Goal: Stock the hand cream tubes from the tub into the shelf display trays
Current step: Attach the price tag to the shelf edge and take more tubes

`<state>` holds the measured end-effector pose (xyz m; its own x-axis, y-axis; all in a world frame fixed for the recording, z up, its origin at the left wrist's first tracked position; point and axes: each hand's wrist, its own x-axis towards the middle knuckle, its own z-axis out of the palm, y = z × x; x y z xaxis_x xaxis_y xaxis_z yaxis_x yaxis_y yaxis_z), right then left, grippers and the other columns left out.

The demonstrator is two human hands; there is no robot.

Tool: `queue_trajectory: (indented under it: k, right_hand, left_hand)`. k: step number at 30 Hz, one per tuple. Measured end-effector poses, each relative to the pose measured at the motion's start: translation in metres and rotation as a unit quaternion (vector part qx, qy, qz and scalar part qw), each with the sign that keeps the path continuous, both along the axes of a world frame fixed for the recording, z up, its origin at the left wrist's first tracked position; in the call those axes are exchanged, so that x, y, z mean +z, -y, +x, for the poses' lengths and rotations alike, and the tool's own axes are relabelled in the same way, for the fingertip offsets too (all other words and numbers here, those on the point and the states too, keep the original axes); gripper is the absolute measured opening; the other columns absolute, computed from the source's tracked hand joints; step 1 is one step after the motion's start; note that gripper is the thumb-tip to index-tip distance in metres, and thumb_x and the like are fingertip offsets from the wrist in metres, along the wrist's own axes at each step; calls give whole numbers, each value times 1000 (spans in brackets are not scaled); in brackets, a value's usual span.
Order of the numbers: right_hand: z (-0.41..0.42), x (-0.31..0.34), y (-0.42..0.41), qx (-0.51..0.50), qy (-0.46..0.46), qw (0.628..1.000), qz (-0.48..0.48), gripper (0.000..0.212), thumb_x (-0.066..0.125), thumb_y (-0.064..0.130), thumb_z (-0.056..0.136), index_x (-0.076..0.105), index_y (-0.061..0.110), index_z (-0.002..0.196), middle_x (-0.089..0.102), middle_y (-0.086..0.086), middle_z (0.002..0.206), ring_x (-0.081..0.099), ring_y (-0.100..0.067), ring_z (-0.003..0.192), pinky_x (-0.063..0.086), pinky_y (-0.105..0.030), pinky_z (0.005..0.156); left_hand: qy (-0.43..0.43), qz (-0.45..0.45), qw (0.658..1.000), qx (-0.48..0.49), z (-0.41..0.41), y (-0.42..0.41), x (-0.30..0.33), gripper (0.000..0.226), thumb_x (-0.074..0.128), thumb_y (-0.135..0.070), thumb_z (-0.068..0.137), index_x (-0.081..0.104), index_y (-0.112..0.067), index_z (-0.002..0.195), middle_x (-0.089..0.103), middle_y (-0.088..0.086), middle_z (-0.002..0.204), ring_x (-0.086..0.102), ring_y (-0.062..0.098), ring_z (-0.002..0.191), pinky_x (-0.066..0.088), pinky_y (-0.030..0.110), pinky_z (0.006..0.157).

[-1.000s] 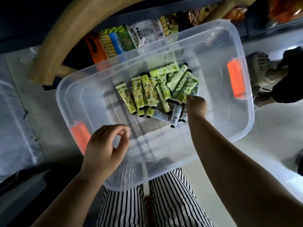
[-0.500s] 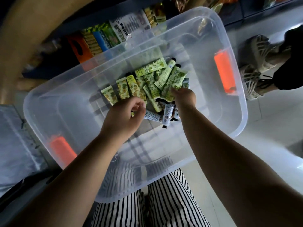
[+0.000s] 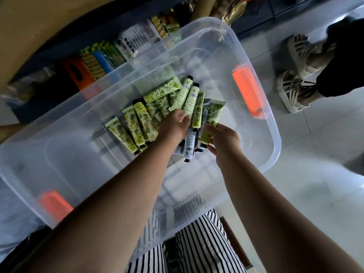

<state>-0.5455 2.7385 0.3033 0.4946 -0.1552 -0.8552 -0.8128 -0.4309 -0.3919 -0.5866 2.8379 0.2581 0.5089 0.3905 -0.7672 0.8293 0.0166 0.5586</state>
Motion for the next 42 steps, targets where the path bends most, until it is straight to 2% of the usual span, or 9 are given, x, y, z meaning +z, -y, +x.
queue_trajectory:
  k: [8,15,19,23,27,31,33,38,42]
  right_hand:
    - [9,5,10,17,-35,998,40,18,59,15,87,59,18,70,56,-9,82,51,-19,75,39,-25,60]
    - [11,7,11,19,-33,998,47,18,60,18,85,62,18,68,58,-7,82,53,-19,79,43,-32,75]
    - [11,8,10,16,-31,997,75,13,60,20,87,62,20,74,61,-2,79,55,-18,81,45,-32,80]
    - [8,8,4,62,-37,991,109,5,62,21,86,65,19,83,62,-4,85,55,-19,84,42,-33,81]
    - [6,6,-1,57,-36,992,109,4,62,19,86,64,19,83,63,-2,84,56,-19,84,42,-31,78]
    - [1,6,-7,73,-36,989,122,4,62,19,86,63,19,82,60,-3,82,51,-21,83,38,-31,74]
    - [-3,6,-10,82,-35,988,125,5,62,18,86,64,20,82,59,-4,82,50,-21,83,36,-33,74]
    - [-16,9,-14,91,-62,982,155,5,58,17,88,63,18,89,62,-1,82,57,-18,79,39,-33,80]
    - [-24,18,-17,108,-74,976,172,3,60,18,87,62,18,89,60,-4,86,55,-19,80,39,-30,74]
  left_hand:
    - [-78,166,978,-98,13,5,-21,38,58,-31,88,58,-4,116,61,15,117,61,30,102,49,33,73]
    - [-40,6,995,90,8,-10,-2,34,66,-28,82,61,-6,108,67,10,105,64,24,90,52,32,76]
    - [54,-42,978,198,-30,-24,27,30,63,-36,82,58,-11,98,61,-3,85,54,9,70,47,19,61]
    - [138,-105,934,312,-57,-46,43,6,56,-28,89,56,-22,89,62,1,102,58,11,96,48,22,81]
    - [135,-128,904,386,-62,-66,34,17,46,-38,94,51,-24,103,53,6,118,54,17,109,46,31,95]
    - [102,-196,866,449,-49,-66,31,29,41,-45,94,48,-18,100,54,3,77,56,12,62,51,30,60]
    - [72,-225,890,391,-47,-58,32,40,45,-54,89,51,-17,101,50,0,64,51,9,49,45,27,49]
    - [20,-297,874,384,-53,-40,43,10,59,-14,86,51,-10,83,45,0,56,43,6,36,38,15,38]
    - [60,-300,867,394,-70,-40,50,16,53,-30,91,53,-14,87,53,3,65,50,11,50,44,18,43]
